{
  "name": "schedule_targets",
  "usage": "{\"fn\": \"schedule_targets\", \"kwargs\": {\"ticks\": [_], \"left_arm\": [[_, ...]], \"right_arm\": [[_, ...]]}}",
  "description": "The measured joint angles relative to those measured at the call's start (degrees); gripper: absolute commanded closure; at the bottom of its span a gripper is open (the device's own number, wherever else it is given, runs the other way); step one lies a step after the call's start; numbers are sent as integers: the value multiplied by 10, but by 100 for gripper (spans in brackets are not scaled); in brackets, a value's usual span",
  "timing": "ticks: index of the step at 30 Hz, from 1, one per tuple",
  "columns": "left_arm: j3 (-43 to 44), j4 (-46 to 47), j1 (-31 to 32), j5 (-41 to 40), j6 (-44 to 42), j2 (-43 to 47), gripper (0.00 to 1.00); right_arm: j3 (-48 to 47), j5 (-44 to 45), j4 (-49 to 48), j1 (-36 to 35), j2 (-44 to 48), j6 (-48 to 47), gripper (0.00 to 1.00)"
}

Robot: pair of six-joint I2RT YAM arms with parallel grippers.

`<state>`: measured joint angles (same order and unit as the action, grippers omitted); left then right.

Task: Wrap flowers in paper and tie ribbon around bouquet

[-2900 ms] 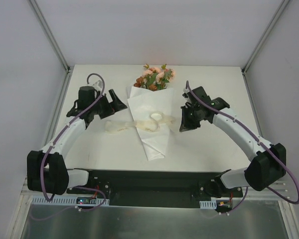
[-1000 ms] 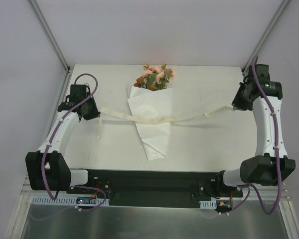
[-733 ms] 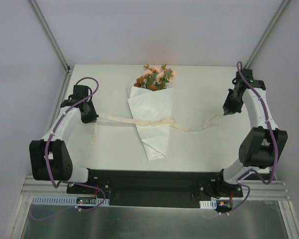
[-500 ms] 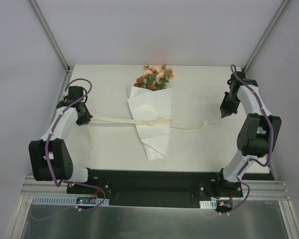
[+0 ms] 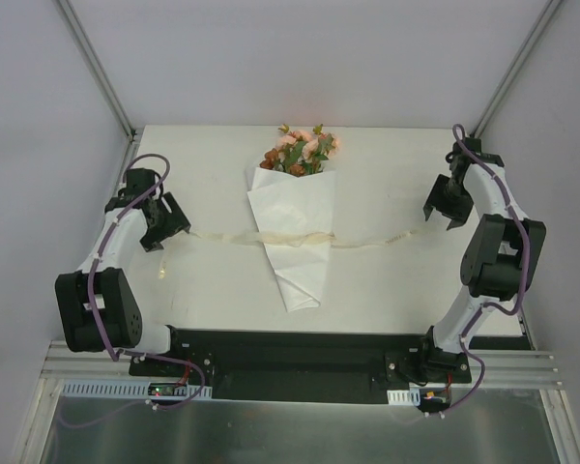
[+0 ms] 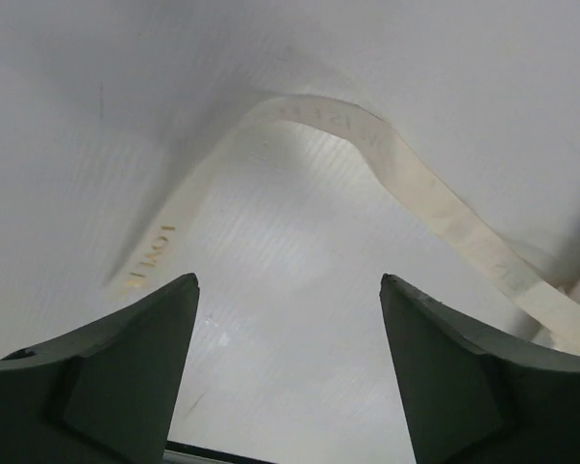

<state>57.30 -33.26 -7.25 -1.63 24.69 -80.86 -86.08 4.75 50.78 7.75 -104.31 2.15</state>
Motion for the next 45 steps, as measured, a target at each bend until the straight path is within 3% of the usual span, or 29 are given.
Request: {"fn": "schedule_targets", "kwargs": {"ticks": [5, 8, 14, 20, 26, 32, 34, 36, 39, 45], "left_arm": [[-20, 18, 0, 102, 56, 42, 15], [-48, 40, 6, 175, 132, 58, 5], [-60, 66, 45, 242, 292, 6, 1], [-60, 68, 85, 228, 395, -46, 1], [-60, 66, 130, 145, 430, -42, 1], [-60, 64, 141, 114, 435, -44, 1], [-60, 63, 143, 106, 436, -46, 1], [-60, 61, 145, 100, 438, -48, 1], [-59, 54, 148, 99, 445, -63, 1], [-10, 12, 155, 83, 467, -129, 5]], "right_arm": [[19, 23, -14, -3, 17, 21, 22], [82, -8, -34, -18, 73, 73, 22], [113, -74, -74, -142, 101, 240, 21], [99, -61, -95, -252, 44, 376, 24], [95, -33, -87, -275, -7, 458, 30], [95, -7, -79, -303, -39, 512, 40], [95, 2, -78, -312, -49, 525, 53], [95, 12, -78, -319, -56, 532, 79], [95, 24, -77, -322, -68, 536, 98], [93, 51, -70, -335, -68, 515, 99]]}}
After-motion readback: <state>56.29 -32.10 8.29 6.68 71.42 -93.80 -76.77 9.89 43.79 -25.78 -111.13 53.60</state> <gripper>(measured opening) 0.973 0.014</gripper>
